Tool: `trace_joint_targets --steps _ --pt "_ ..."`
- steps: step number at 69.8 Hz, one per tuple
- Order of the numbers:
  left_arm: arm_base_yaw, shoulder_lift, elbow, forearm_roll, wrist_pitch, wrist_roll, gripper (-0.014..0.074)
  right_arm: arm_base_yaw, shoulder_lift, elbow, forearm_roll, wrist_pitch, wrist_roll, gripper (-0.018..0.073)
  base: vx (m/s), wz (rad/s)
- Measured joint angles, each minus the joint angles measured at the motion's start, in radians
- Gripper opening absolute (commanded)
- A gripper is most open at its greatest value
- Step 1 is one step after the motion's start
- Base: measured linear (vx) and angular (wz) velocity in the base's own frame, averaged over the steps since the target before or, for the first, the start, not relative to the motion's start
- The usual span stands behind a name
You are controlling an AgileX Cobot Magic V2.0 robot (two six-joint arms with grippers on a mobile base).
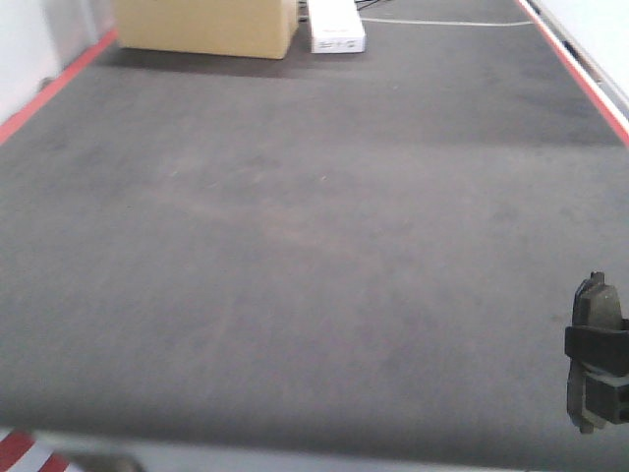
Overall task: Move and align brake pads A on conveyor
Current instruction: 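Stop the base facing the dark grey conveyor belt, holding both pads, then lower the left gripper with its brake pad toward the conveyor belt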
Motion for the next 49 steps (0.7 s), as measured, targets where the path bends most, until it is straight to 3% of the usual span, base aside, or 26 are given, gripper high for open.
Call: trace_joint_targets --steps 49 --pt "0.0 0.0 0.0 0.0 0.0 0.0 -0.0006 0.0 0.0 0.0 0.0 0.0 0.0 -0.0003 0.19 -0.16"
